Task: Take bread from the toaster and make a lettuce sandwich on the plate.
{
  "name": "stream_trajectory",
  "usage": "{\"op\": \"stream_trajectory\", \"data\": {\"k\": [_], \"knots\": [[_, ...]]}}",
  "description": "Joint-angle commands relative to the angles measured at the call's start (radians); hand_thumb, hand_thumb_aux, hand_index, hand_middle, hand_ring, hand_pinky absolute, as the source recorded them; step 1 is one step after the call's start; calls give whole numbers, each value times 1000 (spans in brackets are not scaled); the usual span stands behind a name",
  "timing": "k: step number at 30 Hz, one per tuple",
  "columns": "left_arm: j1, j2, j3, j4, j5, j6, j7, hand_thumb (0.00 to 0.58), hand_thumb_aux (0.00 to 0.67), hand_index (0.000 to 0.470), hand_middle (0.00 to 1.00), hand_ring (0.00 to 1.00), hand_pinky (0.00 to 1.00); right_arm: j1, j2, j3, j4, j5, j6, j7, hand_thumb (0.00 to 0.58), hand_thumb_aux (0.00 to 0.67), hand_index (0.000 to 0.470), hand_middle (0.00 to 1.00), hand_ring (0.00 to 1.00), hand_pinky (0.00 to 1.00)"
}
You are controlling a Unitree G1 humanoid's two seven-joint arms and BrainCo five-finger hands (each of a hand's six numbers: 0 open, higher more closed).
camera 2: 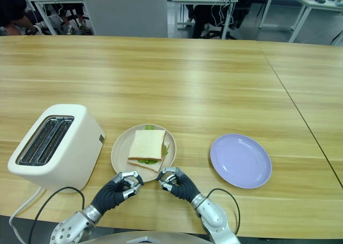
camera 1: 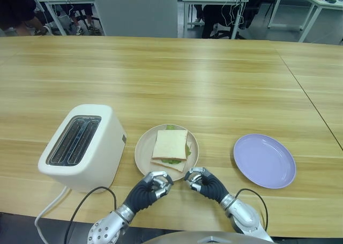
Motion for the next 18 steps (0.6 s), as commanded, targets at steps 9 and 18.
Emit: {"op": "stream_trajectory", "data": {"k": [9,18], "knots": [[-105,-9,25,188,-25,93,-27,580,670,460,1000,1000,1000,-85,50,-39,157,2,111,-21,580,670,460,1000,1000,1000],[-287,-60,22,392,47,126,30,580,670,460,1000,1000,1000,-176,89,-78,254,-12,135,-58,580,670,460,1000,1000,1000]]}}
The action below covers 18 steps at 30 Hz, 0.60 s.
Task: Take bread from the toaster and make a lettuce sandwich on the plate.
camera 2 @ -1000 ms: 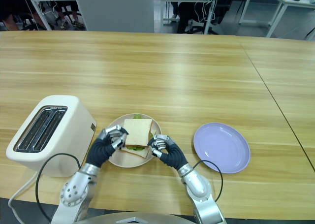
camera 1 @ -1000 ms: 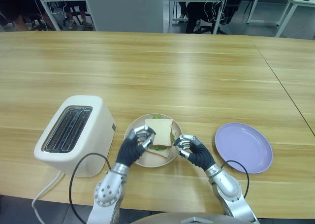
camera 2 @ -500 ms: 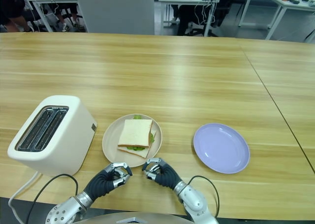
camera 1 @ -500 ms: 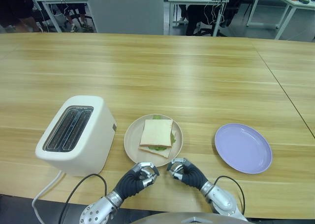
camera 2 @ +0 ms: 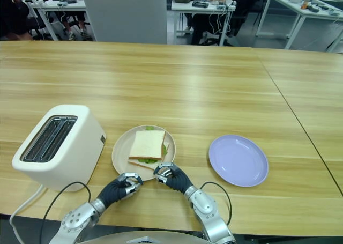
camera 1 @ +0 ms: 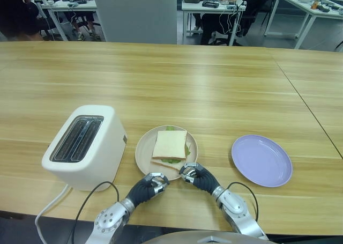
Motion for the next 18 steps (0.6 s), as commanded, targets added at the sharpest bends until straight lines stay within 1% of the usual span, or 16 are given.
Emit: {"op": "stream_trajectory", "data": {"k": [1,7,11,14,18], "knots": [[-56,-22,-2,109,38,40,31,580,670,460,1000,1000,1000,-14,0,-24,92,-14,54,-17,580,670,460,1000,1000,1000],[-156,-61,4,199,58,23,60,580,670,460,1000,1000,1000,-79,22,-33,167,-27,42,-28,580,670,460,1000,1000,1000],[-208,-83,22,239,59,8,74,580,670,460,1000,1000,1000,-150,34,-47,245,-38,18,-38,580,670,460,1000,1000,1000],[-259,-105,28,280,60,-5,85,580,670,460,1000,1000,1000,-225,49,-71,325,-37,-6,-49,580,670,460,1000,1000,1000],[-370,-148,30,394,64,-37,92,580,670,460,1000,1000,1000,-346,73,-122,459,-30,-60,-88,580,670,460,1000,1000,1000]]}}
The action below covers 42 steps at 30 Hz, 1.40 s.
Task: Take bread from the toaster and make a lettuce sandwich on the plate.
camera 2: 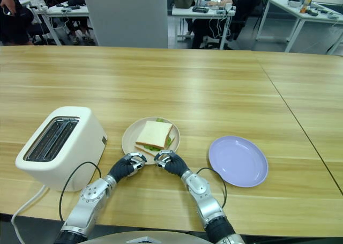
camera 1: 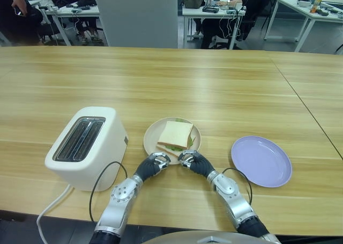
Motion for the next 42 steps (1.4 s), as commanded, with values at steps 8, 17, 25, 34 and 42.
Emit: {"op": "stream_trajectory", "data": {"k": [8,17,25,34,42], "knots": [[-210,-78,25,306,25,-92,29,580,670,460,1000,1000,1000,-206,29,-131,316,9,-76,-73,580,670,460,1000,1000,1000],[-321,-100,44,451,31,-169,38,580,670,460,1000,1000,1000,-291,36,-208,425,20,-111,-92,580,670,460,1000,1000,1000],[-215,-111,28,300,12,-188,-3,580,670,460,1000,1000,1000,-186,45,-230,269,38,-95,-90,580,670,460,1000,1000,1000],[239,-119,-89,-447,-177,-49,-77,0,0,0,0,0,0,383,43,-153,-582,55,37,-109,0,0,0,537,537,537],[239,-164,-32,-647,-183,1,66,0,0,0,0,0,0,415,40,-197,-781,47,30,-178,0,0,0,0,0,0]]}}
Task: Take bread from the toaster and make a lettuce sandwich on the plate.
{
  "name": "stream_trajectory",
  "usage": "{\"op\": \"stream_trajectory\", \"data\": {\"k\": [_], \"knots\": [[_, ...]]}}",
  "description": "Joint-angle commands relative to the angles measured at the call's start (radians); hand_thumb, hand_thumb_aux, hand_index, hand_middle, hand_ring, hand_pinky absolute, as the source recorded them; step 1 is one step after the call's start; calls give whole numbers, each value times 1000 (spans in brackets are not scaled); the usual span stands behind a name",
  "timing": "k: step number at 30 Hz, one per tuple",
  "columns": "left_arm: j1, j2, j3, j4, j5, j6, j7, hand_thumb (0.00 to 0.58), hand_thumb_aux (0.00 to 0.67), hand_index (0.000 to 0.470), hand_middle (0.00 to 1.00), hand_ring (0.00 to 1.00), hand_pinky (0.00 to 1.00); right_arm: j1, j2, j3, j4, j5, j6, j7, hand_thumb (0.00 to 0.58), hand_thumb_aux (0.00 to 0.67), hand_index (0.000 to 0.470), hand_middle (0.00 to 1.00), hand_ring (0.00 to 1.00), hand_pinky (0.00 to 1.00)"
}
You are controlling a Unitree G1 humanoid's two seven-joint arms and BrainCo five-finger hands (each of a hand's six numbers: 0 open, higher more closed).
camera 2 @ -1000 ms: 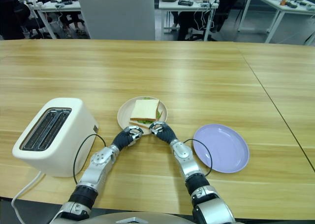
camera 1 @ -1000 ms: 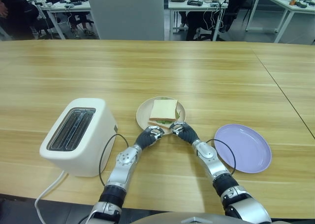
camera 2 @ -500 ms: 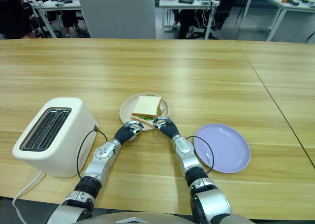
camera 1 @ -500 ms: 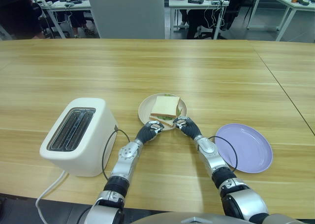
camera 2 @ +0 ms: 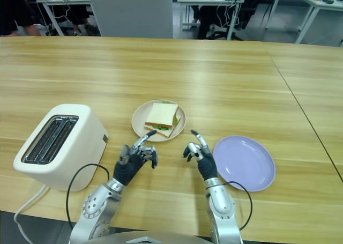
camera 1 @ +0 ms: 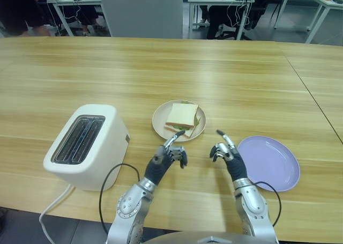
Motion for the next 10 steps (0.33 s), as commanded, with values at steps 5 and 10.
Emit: {"op": "stream_trajectory", "data": {"k": [5,10], "knots": [[-76,-28,92,-40,150,19,212,0,0,0,0,0,0,-153,-32,-91,-14,15,31,-37,0,0,0,0,0,0],[-113,-47,112,-25,250,23,311,0,0,0,0,0,0,-218,-43,-132,38,7,28,-64,0,0,0,0,0,0]]}}
